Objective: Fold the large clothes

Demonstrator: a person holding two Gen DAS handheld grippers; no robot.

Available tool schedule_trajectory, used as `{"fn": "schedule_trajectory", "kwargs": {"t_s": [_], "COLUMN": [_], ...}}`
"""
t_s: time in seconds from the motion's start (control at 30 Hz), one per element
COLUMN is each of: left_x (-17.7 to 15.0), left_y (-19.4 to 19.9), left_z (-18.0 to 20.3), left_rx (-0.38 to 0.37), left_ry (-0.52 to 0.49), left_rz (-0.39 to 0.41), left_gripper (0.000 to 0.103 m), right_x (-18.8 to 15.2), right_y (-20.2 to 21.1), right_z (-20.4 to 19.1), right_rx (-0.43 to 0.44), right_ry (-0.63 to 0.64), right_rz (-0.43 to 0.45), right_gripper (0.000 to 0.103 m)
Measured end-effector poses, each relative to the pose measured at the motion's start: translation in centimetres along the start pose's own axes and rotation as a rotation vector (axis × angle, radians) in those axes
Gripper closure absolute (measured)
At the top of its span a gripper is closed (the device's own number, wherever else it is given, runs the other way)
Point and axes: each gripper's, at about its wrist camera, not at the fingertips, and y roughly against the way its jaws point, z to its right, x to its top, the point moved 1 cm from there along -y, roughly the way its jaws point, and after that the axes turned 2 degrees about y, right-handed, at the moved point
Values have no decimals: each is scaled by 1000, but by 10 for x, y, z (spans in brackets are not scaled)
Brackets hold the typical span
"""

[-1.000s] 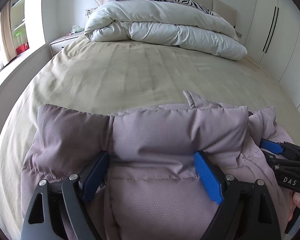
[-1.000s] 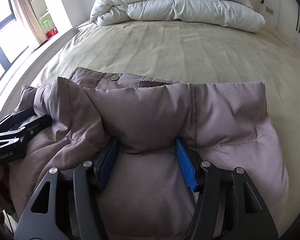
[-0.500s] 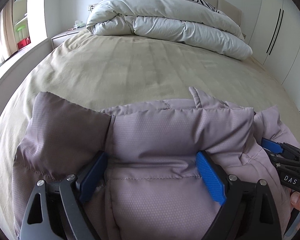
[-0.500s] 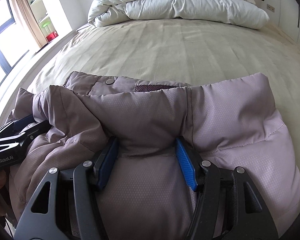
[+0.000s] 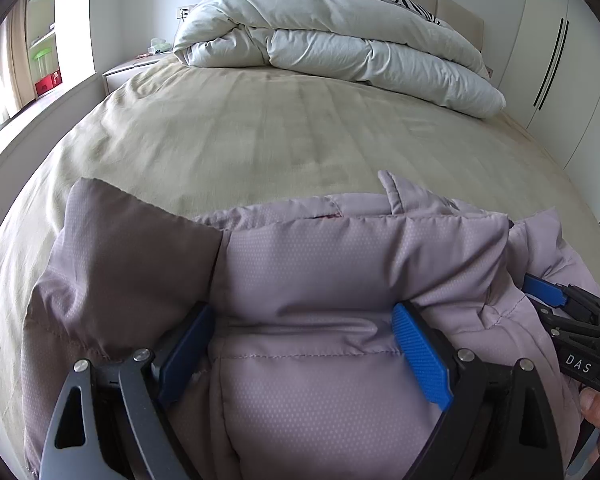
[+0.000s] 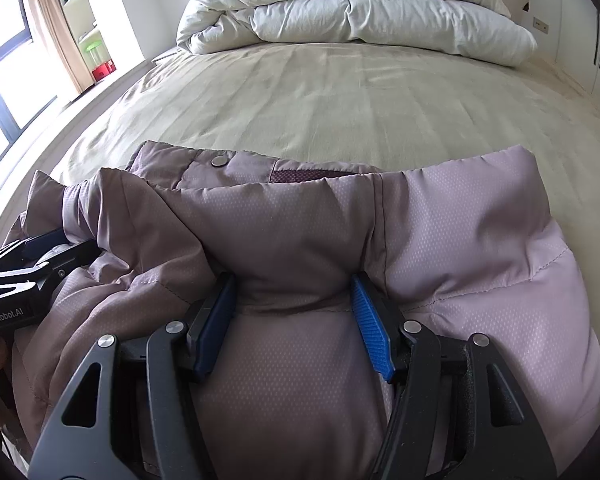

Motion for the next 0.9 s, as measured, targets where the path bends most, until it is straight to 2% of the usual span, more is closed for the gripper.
{"fn": "schedule_trajectory", "kwargs": {"t_s": [0.13,0.23,0.3,0.4,0.5,0.57,0.63,0.7,0.8,0.9], "left_x": [-3,-5,-11,-20,-28,-35,-45,-51,-53,-56], "left_y": [5,24,49,84,92,83,75,72,69,64], "left_z": [-1,-6,-9,-16,-30,-44,-53,-58,-57,-59], "left_rx": [0,-3,30,111,194,182,181,167,174,169], "left_ry": [10,25,16,-10,-16,11,9,22,10,22], "left_rz": [0,0,43,115,100,58,40,46,49,53], "left_gripper": [10,12,14,15,14,13,11,9,9,7], "right_x": [-1,3,6,2,-3,-10,-20,-26,-33,-39], "right_y": [3,9,27,73,103,103,86,73,64,59], "right_z": [-3,-4,-5,-16,-47,-78,-101,-104,-95,-93], "right_rx": [-14,-15,-3,64,108,94,32,11,43,34], "right_ry": [10,14,-7,-12,62,163,242,249,205,228], "right_rz": [8,-19,-41,51,84,45,-22,-31,-29,-17], "right_gripper": [45,45,45,45,45,45,45,45,45,45]}}
